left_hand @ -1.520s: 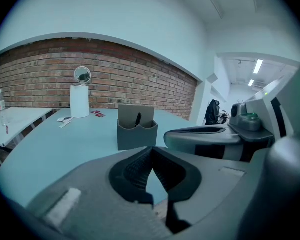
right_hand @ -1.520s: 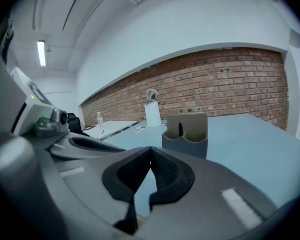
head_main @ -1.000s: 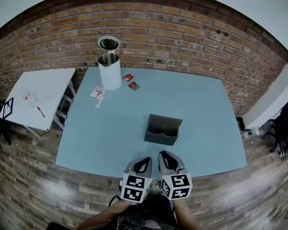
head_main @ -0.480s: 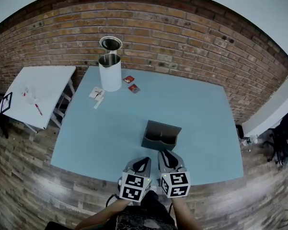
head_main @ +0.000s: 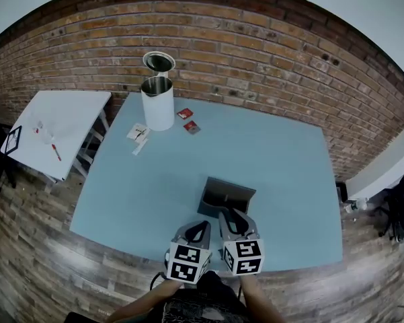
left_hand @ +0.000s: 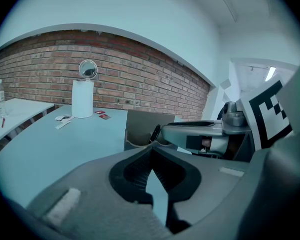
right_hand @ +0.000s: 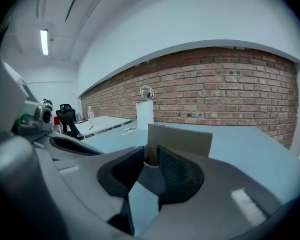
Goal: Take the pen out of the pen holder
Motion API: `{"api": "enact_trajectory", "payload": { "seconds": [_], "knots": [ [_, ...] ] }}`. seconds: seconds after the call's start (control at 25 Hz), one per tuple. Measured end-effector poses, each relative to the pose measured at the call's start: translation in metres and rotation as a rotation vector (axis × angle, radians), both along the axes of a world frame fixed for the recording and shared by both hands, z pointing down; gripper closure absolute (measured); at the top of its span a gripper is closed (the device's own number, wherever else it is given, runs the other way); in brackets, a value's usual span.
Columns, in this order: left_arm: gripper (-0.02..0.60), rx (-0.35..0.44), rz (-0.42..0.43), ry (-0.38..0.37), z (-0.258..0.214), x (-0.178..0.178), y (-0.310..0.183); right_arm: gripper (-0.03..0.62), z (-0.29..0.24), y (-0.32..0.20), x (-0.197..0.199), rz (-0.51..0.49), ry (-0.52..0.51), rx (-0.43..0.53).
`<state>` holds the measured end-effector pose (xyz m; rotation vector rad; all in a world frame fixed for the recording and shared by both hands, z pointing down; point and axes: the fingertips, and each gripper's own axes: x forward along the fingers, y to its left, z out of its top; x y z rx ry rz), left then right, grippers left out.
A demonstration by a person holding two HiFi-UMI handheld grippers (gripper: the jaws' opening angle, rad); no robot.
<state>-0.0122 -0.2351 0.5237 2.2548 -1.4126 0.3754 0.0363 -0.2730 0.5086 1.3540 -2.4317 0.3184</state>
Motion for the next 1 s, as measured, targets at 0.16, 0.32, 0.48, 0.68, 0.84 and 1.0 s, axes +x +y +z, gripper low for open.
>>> {"api": "enact_trajectory", "payload": {
  "seconds": [0.16,0.32,0.48,0.68,0.84,1.0],
  "knots": [
    [0.584,-0.004,-0.012,-0.005,0.002,0.002,-0.007,0.503,0.007,-0.012,0.000,-0.015,0.013,-0.007],
    [0.584,-0.011,-0.034,-0.009,0.004,-0.001,-0.014,0.499,0.016,-0.020,-0.001,-0.034,0.018,-0.020],
    [0.584,-0.010,-0.048,-0.011,0.004,-0.002,-0.020,0.499,0.022,-0.027,-0.006,-0.057,0.024,-0.031],
    [0.584,-0.012,-0.057,-0.014,0.004,-0.001,-0.025,0.509,0.027,-0.032,-0.009,-0.082,0.047,-0.037],
    [0.583,-0.012,-0.063,-0.015,0.004,-0.003,-0.026,0.545,0.027,-0.033,-0.008,-0.090,0.056,-0.027],
    [0.584,-0.012,-0.064,-0.013,0.005,-0.005,-0.025,0.545,0.020,-0.032,-0.009,-0.094,0.055,0.002]
  ]
}}
